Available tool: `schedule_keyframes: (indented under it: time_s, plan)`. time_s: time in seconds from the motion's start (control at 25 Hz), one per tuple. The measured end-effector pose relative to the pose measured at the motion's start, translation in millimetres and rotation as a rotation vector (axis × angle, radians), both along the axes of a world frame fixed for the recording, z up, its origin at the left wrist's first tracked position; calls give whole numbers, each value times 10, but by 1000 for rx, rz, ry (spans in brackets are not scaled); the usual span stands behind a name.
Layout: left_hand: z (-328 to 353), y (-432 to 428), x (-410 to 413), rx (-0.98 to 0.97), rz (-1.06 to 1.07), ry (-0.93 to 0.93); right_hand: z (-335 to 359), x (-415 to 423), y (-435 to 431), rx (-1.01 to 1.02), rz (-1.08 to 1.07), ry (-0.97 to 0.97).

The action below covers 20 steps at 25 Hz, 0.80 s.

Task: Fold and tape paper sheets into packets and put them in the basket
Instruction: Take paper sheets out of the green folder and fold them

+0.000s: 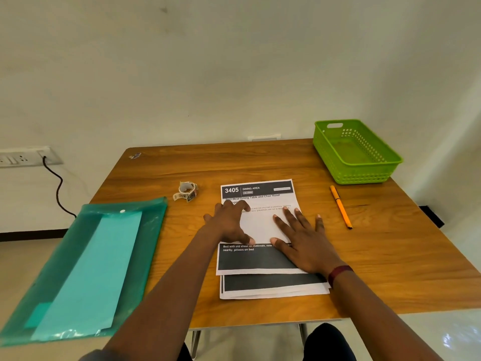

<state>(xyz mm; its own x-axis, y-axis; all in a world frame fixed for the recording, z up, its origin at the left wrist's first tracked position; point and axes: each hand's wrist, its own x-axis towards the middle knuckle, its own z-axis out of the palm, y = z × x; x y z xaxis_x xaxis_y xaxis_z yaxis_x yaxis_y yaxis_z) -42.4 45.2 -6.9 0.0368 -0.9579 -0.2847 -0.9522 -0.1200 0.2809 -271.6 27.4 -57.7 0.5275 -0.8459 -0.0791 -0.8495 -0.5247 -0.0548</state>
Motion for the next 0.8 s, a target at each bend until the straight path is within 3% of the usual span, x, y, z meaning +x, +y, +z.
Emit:
schedule_keyframes:
  time_s: [0.16, 0.44, 0.8]
  plan:
    - [90, -65, -37, 12, -92, -124, 19, -16, 3, 20, -29, -96]
    - [105, 182, -81, -238, -125, -200, 83, -87, 11, -4, -38, -297]
    - [266, 402, -10, -535, -68, -23, 200, -58, 138, -347, -11, -571]
